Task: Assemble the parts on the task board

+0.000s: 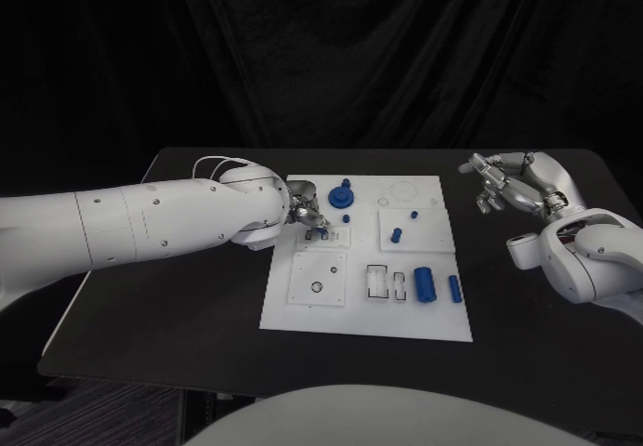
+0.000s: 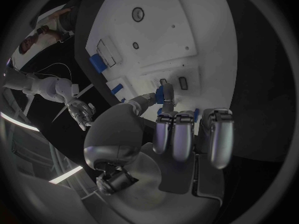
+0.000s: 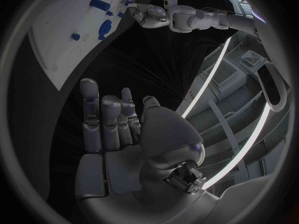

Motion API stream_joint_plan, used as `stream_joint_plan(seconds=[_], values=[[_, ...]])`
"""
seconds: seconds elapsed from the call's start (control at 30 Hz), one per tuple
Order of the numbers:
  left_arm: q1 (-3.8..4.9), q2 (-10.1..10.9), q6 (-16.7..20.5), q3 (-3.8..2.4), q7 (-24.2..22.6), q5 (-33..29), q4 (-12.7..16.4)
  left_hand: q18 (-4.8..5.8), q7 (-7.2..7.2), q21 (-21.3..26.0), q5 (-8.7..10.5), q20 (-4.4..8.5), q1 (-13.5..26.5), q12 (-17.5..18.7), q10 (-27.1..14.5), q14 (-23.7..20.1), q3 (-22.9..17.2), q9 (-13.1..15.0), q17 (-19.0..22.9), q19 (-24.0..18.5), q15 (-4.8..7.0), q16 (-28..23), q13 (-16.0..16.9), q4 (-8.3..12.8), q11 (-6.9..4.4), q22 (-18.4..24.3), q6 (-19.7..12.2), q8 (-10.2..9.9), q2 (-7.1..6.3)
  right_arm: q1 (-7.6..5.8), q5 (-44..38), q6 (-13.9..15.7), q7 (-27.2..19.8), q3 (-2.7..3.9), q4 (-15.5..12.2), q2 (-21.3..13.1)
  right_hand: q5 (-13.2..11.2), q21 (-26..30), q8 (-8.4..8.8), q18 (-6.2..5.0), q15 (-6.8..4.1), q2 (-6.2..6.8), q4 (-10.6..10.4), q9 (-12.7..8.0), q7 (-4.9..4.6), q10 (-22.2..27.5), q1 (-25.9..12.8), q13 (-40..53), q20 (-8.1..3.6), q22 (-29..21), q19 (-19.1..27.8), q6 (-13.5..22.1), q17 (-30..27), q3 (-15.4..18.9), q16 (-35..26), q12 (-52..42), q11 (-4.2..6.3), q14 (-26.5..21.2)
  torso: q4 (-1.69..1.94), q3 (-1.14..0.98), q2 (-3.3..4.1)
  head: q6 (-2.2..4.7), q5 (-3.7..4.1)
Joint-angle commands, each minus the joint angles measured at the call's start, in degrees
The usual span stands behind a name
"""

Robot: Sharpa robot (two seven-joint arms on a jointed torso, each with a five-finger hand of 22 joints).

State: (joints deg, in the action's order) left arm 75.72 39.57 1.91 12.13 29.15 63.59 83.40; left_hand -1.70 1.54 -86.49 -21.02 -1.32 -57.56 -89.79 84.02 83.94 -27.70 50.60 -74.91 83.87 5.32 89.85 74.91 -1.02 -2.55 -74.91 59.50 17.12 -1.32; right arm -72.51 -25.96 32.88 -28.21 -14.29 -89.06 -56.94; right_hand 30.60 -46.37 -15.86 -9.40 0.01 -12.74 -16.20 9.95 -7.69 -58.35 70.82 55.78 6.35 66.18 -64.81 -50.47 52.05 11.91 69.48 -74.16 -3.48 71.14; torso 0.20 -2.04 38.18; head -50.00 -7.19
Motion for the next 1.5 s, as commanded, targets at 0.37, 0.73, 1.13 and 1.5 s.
stream_joint_plan(seconds=[0.37, 0.73, 1.13, 1.5], values=[[-0.49, -0.20, 1.32, -0.03, -1.37, -1.51, -0.41, -0.41, -0.04, 0.31, 0.61, 0.22, 0.66, -0.21, 5.98, 6.06, -0.26, 0.24, -15.09, 0.17, 0.11, 0.15, 15.09, -0.25, -0.10, -6.69, 0.16, -0.44, 0.42, 0.18, -0.36, -0.62, 1.18, 0.05, -0.19, -0.09, 0.30, 0.51, -0.14, -0.24, -0.04, 0.06, 0.01, -0.12, 0.18, 0.35, 0.56, -0.17, -0.06, -0.08, 0.35, -0.11, -0.25, -0.41, -0.47, 0.33, 0.04, -0.09, -0.08, 0.04, 0.03, 0.00, -0.29], [-1.79, -0.14, 2.02, -0.03, -1.49, -1.52, -0.67, -0.48, -0.03, 0.45, 0.92, 0.20, 0.73, -0.21, 5.98, 6.06, -0.16, 0.32, -15.09, -0.02, 0.09, 0.15, 15.09, -0.42, -0.09, -6.43, 0.11, -0.54, 0.53, 0.24, -0.55, -0.83, 1.44, 0.05, -0.20, -0.17, 0.35, 0.55, -0.14, -0.24, -0.03, 0.12, 0.03, -0.13, 0.18, 0.42, 0.66, -0.22, -0.05, -0.09, 0.37, -0.11, -0.30, -0.47, -0.51, 0.37, 0.04, -0.15, -0.02, 0.01, -0.04, 0.00, -0.11], [-2.29, 0.52, 2.81, -0.03, -1.69, -1.52, -0.27, -0.52, -0.03, 0.51, 0.97, 0.20, 0.73, -0.21, 5.98, 6.06, -0.14, 0.34, -15.09, -0.11, 0.08, 0.15, 15.09, -0.45, -0.09, -6.30, 0.08, -0.58, 0.56, 0.40, -0.65, -1.07, 1.60, 0.05, -0.09, -0.11, 0.40, 0.65, -0.14, -0.25, -0.03, 0.16, 0.05, -0.14, 0.19, 0.51, 0.78, -0.31, -0.05, -0.13, 0.43, -0.12, -0.36, -0.55, -0.55, 0.41, 0.04, -0.20, -0.11, 0.09, -0.02, 0.00, -0.43], [-2.53, 0.40, 4.88, -0.03, -2.95, -1.52, -0.38, -0.59, -0.05, 0.66, 1.07, 0.17, 0.64, -0.21, 5.98, 6.06, -0.20, 0.38, -15.09, -0.32, 0.05, 0.15, 15.09, -0.56, -0.05, -6.02, -0.01, -0.73, 0.82, 0.63, -0.66, -1.37, 1.64, 0.06, 0.17, 0.19, 0.44, 0.90, -0.12, -0.29, -0.03, 0.16, 0.06, -0.17, 0.19, 0.60, 0.94, -0.38, -0.05, -0.25, 0.57, -0.09, -0.56, -0.68, -0.66, 0.46, 0.04, -0.32, -0.08, 0.05, -0.03, 0.00, -0.46]])
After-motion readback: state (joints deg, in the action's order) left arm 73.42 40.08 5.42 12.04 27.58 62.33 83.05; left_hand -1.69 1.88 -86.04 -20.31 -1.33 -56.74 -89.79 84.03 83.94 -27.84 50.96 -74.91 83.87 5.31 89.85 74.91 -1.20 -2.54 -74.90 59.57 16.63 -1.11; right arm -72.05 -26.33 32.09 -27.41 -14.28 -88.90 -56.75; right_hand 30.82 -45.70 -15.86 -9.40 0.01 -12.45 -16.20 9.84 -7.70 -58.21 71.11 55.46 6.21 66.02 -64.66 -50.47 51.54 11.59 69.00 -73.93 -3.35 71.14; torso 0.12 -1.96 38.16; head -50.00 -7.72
